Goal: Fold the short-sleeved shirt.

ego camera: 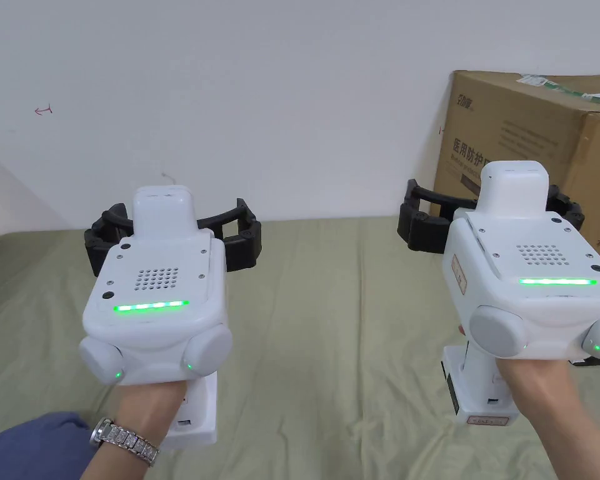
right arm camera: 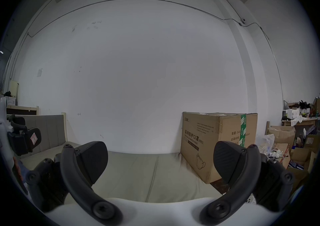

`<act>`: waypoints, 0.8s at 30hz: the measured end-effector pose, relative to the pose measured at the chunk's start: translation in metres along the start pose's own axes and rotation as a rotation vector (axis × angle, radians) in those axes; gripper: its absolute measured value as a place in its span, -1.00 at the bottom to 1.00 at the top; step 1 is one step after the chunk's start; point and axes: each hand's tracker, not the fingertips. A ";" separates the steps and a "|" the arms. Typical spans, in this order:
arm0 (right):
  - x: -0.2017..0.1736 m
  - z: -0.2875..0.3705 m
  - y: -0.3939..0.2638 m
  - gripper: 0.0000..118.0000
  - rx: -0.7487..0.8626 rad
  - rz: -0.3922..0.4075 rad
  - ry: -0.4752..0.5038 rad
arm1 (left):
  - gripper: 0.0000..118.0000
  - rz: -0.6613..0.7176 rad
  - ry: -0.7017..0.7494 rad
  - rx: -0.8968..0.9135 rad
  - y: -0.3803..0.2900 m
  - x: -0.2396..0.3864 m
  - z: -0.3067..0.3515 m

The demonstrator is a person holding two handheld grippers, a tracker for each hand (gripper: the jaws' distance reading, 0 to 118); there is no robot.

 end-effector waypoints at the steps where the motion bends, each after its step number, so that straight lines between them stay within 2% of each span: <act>1: 0.000 0.000 0.000 1.00 0.000 0.000 0.001 | 1.00 -0.001 -0.002 0.000 0.001 0.000 0.001; 24: 0.002 0.006 0.007 1.00 0.022 0.011 -0.006 | 1.00 0.009 -0.011 0.009 0.011 0.000 0.007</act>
